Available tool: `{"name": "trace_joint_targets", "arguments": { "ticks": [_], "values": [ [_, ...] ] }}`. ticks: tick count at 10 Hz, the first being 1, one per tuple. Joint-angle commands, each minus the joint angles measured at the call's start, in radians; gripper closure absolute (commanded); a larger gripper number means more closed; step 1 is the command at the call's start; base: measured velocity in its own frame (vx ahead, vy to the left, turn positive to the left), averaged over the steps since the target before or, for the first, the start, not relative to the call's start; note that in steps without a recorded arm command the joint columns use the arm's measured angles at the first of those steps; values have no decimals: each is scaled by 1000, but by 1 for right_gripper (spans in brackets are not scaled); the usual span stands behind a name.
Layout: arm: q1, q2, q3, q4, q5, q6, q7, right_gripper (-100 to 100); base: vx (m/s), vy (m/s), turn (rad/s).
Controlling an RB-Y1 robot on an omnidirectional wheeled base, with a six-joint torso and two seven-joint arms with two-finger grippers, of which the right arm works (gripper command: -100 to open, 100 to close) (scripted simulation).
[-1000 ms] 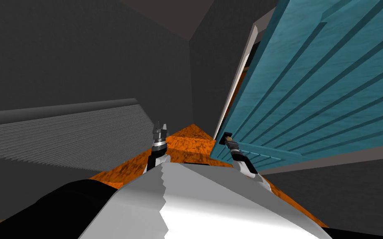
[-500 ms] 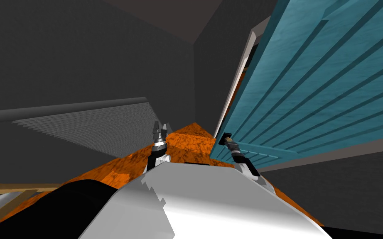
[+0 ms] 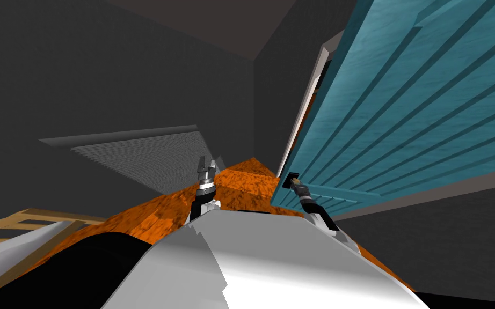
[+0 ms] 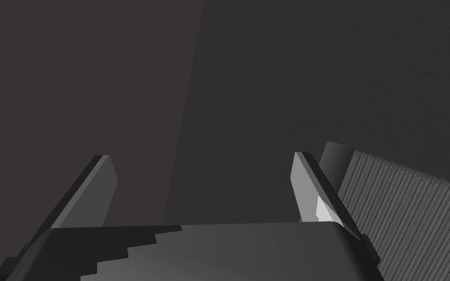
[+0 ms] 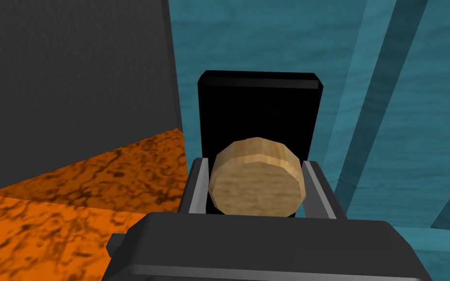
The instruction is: Pull the door open
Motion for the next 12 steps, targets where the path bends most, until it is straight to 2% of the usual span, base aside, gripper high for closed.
{"name": "trace_joint_targets", "arguments": {
  "ticks": [1, 8, 9, 12],
  "values": [
    [6, -14, 11, -4, 4, -12, -13, 100, -200, -41, 115],
    [36, -85, 57, -19, 17, -68, -75, 100, -199, -56, 115],
    [34, -78, 55, -15, 17, -60, -69, 100, -80, -20, 24],
    [44, -105, 76, -14, 25, -84, -96, 100, -158, -48, 124]
  ]
}}
